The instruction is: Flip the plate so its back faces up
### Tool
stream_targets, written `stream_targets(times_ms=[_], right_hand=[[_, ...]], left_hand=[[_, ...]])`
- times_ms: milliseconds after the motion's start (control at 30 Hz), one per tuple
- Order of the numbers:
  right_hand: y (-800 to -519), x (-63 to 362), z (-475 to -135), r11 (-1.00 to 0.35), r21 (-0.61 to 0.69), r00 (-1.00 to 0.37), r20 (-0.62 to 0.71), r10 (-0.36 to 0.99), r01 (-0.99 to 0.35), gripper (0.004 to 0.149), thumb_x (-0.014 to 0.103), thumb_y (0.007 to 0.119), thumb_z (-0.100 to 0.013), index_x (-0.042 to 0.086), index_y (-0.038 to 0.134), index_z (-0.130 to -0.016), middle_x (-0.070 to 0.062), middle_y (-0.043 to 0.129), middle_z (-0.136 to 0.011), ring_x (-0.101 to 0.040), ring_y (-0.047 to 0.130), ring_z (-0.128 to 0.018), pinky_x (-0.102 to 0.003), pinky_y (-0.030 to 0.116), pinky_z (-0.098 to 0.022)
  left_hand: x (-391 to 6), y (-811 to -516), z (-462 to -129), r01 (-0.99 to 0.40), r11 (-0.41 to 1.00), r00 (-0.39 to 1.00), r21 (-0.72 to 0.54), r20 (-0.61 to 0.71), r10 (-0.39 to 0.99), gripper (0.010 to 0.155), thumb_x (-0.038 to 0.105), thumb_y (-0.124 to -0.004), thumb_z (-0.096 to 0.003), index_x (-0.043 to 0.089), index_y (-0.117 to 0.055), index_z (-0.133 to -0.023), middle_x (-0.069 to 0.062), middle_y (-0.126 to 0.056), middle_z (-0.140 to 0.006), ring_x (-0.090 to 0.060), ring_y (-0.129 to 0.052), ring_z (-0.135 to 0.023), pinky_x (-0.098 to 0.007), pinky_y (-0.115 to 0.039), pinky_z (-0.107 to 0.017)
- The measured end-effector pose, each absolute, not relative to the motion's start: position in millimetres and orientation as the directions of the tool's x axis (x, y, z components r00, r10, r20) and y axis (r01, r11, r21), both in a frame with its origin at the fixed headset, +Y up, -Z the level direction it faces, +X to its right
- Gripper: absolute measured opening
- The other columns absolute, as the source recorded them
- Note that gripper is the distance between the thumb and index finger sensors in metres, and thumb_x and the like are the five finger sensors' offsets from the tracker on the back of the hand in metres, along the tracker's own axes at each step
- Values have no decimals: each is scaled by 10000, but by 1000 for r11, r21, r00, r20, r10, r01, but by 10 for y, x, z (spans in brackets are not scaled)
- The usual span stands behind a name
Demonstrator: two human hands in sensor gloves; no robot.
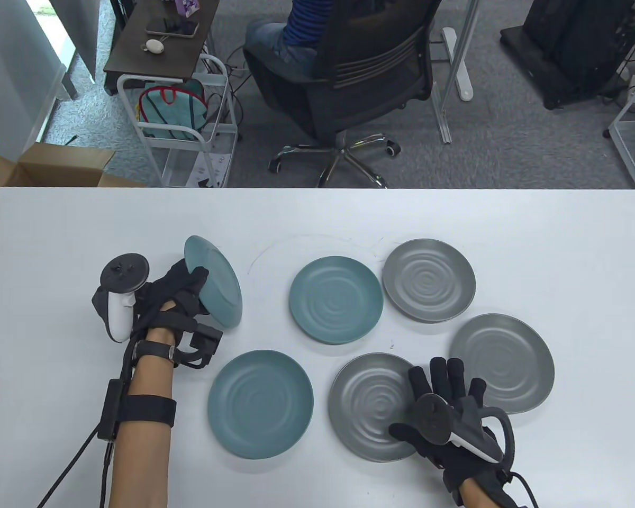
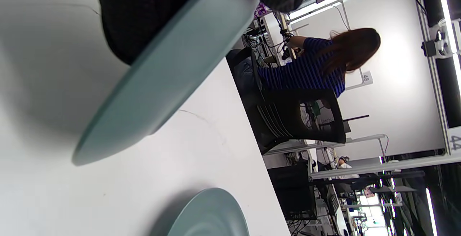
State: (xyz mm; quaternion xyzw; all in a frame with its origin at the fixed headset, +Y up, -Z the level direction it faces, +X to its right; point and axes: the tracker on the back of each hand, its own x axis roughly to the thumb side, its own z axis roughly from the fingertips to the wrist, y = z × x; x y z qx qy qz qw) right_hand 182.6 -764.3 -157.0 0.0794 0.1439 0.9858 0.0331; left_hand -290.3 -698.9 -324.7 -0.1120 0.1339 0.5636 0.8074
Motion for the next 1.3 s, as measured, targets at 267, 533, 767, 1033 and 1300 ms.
stream_targets(times_ms=[267,533,767,1033,1300], right_hand=[[-7646,1815,-1562,-955,293,-984,147,99,-52,987,707,634,-434,167,219,-1149,-247,105,-1174,-490,73,-1051,-749,192,-709],[-7635,1818,-1559,-957,285,-985,143,93,-49,989,708,633,-434,167,217,-1149,-245,105,-1174,-489,72,-1052,-747,193,-711],[-7634,1821,-1559,-958,284,-986,141,93,-50,986,708,630,-436,168,217,-1149,-245,105,-1174,-489,72,-1052,-748,192,-710],[-7632,1820,-1558,-958,282,-986,144,89,-45,987,707,633,-436,169,212,-1148,-244,104,-1175,-488,71,-1053,-747,193,-711],[-7636,1820,-1558,-957,288,-987,140,82,-39,983,707,630,-438,170,213,-1148,-245,107,-1175,-491,76,-1053,-748,201,-712]], left_hand=[[-3097,-7321,-3199,-956,294,257,12,-450,855,606,365,-669,-575,7,-598,-1059,-141,-840,-864,-238,-1099,-595,-306,-946,-397],[-3193,-7621,-3162,-950,311,249,29,-529,811,633,388,-660,-576,-5,-587,-1066,-140,-845,-851,-242,-1098,-570,-315,-939,-388],[-3211,-7811,-3141,-939,342,262,28,-583,769,653,399,-658,-574,-33,-593,-1060,-150,-852,-835,-253,-1102,-546,-320,-941,-372],[-3216,-7904,-3120,-926,376,276,34,-620,735,654,399,-664,-574,-54,-611,-1042,-149,-857,-824,-259,-1103,-528,-322,-940,-356],[-3154,-7846,-3124,-881,473,355,18,-636,685,653,405,-667,-575,-43,-612,-1047,-147,-863,-816,-259,-1108,-507,-317,-939,-337]])
